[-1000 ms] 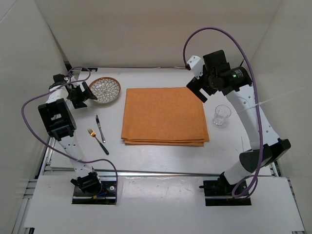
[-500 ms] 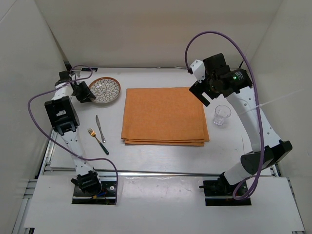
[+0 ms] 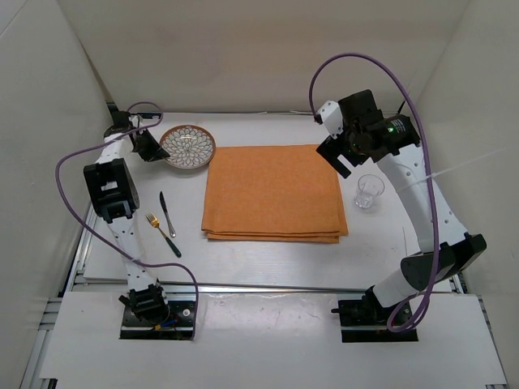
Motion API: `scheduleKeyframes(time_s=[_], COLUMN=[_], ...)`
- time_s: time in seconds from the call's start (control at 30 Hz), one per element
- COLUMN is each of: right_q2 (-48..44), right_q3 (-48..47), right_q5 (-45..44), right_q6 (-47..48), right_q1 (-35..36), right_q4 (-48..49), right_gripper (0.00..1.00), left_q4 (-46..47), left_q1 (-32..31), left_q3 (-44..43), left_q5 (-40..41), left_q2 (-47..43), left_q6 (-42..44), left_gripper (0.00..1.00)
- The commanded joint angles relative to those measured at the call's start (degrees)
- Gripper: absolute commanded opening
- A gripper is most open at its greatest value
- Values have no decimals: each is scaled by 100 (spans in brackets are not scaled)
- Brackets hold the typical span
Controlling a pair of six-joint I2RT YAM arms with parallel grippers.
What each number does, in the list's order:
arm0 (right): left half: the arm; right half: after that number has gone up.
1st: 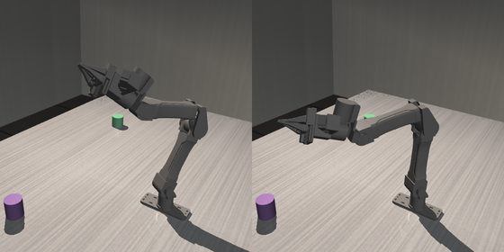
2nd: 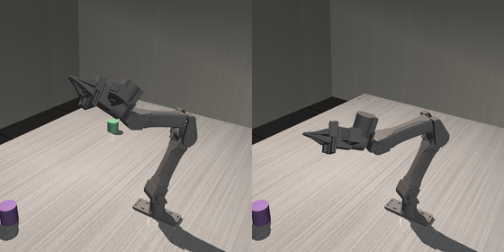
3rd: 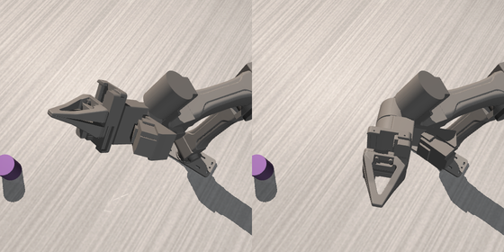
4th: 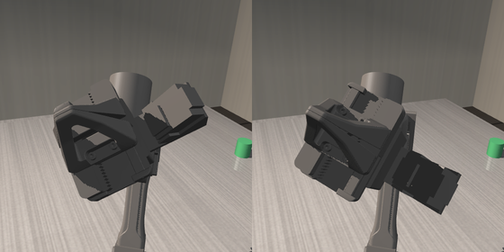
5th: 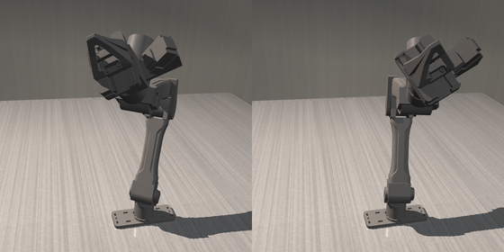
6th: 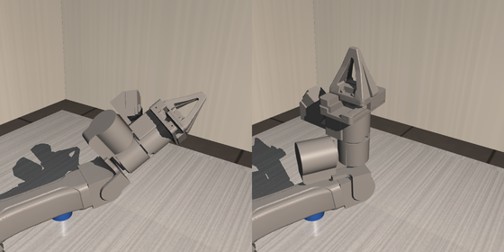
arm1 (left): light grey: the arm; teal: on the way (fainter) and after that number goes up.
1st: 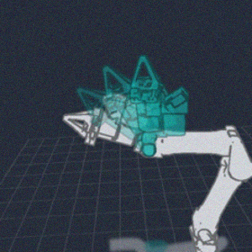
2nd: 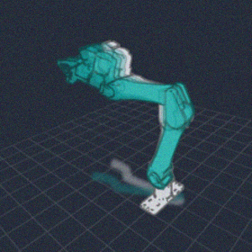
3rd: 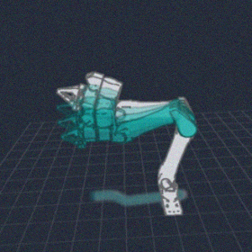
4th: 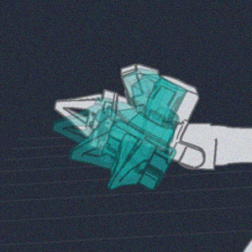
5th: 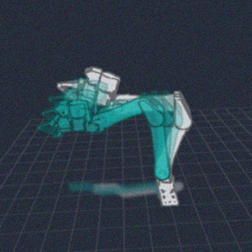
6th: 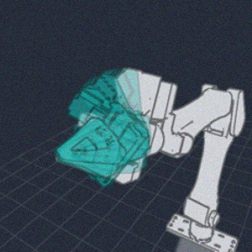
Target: Set the dinner table for one person
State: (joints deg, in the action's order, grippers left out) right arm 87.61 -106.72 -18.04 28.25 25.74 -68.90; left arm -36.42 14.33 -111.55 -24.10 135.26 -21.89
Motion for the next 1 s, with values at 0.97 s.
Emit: scheduleKeyframes(time_s=[0.97], right_q2=[-412], right_q3=[248], right_q5=[-41], right_q6=[-13], right_q1=[-622], right_q4=[325], right_gripper=[100], left_q4=[337], left_q1=[-1326], left_q3=[2716], left_q5=[-1986], left_q2=[-3779], left_q6=[-342], left_gripper=[11])
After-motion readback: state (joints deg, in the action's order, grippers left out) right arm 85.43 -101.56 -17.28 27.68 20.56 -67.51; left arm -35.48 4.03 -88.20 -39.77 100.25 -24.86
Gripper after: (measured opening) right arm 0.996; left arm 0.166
